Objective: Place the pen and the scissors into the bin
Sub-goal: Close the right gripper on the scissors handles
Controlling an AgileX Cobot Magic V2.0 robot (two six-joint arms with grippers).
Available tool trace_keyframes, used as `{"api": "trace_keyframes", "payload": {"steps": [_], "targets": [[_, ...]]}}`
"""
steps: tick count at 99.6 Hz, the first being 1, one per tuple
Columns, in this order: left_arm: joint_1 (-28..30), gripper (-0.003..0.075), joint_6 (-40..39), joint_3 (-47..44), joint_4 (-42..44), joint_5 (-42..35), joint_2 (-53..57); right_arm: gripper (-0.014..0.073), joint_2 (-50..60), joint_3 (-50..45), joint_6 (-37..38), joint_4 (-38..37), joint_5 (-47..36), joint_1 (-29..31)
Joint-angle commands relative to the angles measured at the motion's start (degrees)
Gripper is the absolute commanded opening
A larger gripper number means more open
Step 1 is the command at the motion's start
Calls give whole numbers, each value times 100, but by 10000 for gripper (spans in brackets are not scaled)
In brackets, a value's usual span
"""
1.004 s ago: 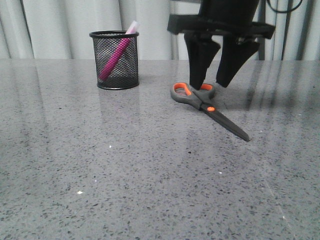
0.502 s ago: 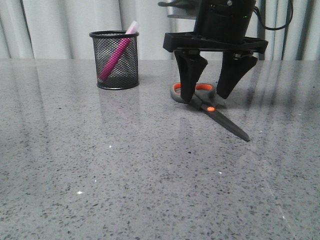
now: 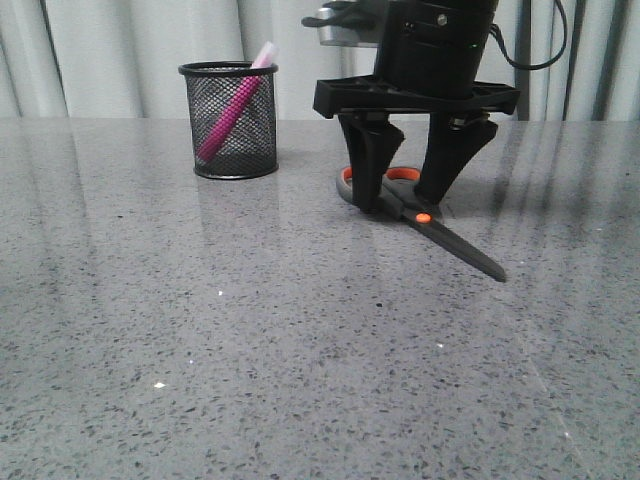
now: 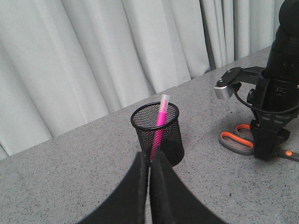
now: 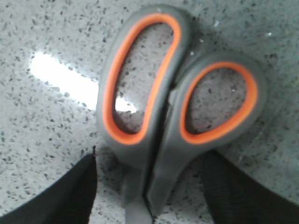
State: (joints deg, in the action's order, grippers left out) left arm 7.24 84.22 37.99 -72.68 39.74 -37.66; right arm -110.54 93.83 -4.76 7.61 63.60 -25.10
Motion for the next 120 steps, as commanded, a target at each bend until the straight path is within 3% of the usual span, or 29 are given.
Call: {"api": "trace_keyframes", "payload": {"steps": [1, 15, 75, 85, 109, 120], "targets": [[-33, -22, -19, 149, -327, -114, -8, 369, 221, 140, 3, -86, -38, -14], [-33, -22, -19, 149, -327, -114, -8, 327, 221, 140, 3, -333, 128, -14], [-33, -22, -19, 149, -327, -114, -8, 319, 221, 140, 3, -333, 189, -14], [-33, -22, -19, 149, -327, -114, -8, 234, 221, 140, 3, -333, 211, -14], [-33, -22, -19, 149, -327, -114, -8, -58, 221, 140, 3, -333, 336, -14], [-33, -22, -19, 149, -327, -114, -8, -74, 221, 140, 3, -333, 336, -14]]}}
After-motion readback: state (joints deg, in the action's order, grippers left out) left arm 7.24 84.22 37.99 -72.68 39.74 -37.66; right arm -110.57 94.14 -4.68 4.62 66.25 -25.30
